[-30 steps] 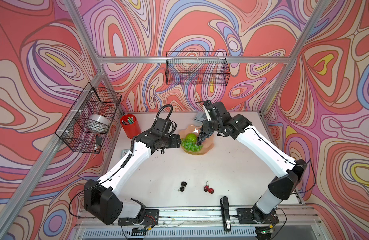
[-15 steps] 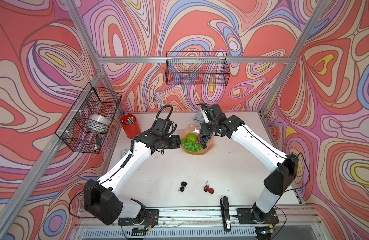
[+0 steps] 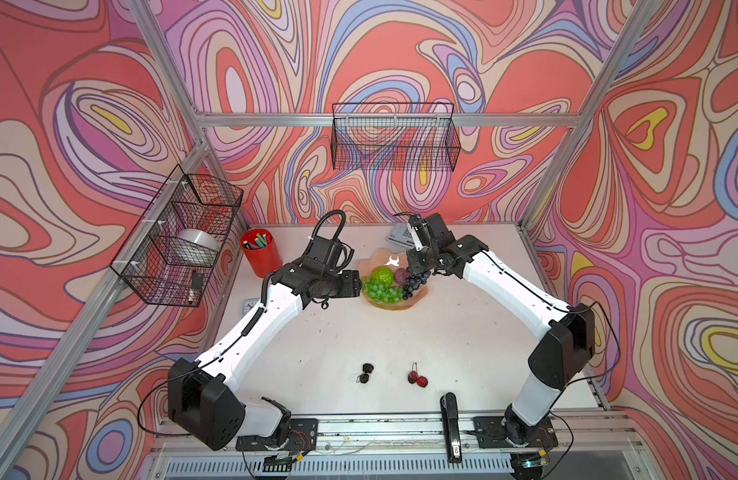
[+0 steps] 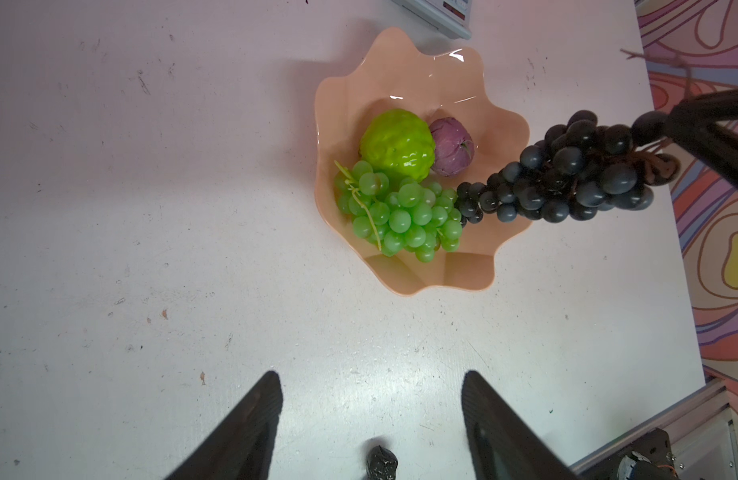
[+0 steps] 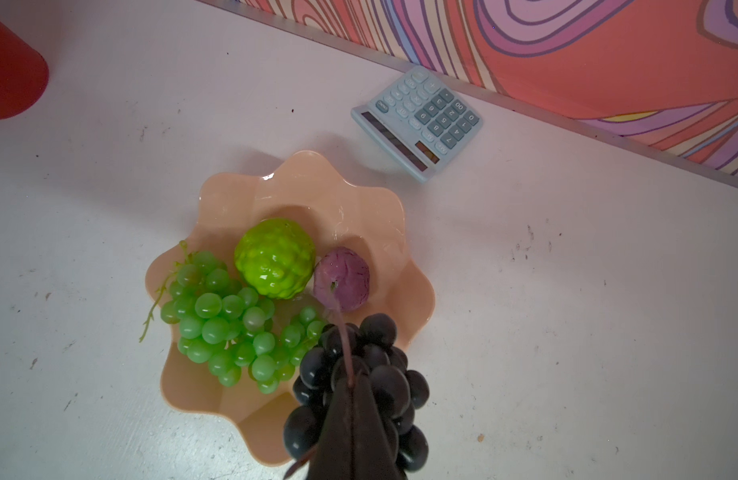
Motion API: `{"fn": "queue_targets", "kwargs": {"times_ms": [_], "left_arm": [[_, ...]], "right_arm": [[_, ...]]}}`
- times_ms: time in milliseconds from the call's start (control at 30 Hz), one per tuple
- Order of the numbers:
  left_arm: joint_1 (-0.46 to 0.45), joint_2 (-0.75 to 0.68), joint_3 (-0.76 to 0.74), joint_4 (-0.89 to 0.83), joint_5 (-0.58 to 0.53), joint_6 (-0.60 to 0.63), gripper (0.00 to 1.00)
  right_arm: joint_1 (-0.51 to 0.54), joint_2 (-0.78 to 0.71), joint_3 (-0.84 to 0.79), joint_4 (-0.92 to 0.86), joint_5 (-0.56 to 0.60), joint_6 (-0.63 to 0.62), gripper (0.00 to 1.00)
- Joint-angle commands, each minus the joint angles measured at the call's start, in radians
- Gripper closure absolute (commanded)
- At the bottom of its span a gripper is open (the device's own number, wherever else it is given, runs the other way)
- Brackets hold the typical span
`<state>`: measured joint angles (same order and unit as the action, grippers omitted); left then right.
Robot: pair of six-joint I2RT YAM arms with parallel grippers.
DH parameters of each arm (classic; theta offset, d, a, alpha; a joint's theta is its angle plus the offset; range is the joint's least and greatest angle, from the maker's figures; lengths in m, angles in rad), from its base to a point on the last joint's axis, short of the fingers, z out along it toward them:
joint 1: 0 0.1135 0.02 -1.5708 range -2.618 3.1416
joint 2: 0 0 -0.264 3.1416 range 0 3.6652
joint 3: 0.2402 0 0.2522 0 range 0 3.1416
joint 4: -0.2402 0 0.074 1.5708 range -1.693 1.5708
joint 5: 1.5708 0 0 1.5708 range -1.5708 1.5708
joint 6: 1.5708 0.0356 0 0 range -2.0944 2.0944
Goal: Place and organize the fake fruits in the fruit bowl
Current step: 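Lower the dark grapes into the bowl beside the purple fruit with right gripper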
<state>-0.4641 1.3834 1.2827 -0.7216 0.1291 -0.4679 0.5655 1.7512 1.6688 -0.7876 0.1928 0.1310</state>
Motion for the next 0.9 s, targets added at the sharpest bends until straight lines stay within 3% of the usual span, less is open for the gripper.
{"fn": "queue_targets", "kwargs": {"times_ms": [0,600,867], "left_arm": [[0.001,0.009,0.012,-0.030,-0.013,0.002,0.28],[0.000,0.034,0.023,-0.042,-0.031,-0.005,0.28],[0.001,0.043,0.015,-0.033,-0.027,-0.023,0.28]], "right_arm": [[-0.010,0.015,-0.010,0.038,0.018,-0.011,1.00],[-0.017,0.131,-0.017,0.071,0.155,-0.079,1.00],[-0.016,0.218,0.053,0.114,0.177,-0.137,1.00]]}}
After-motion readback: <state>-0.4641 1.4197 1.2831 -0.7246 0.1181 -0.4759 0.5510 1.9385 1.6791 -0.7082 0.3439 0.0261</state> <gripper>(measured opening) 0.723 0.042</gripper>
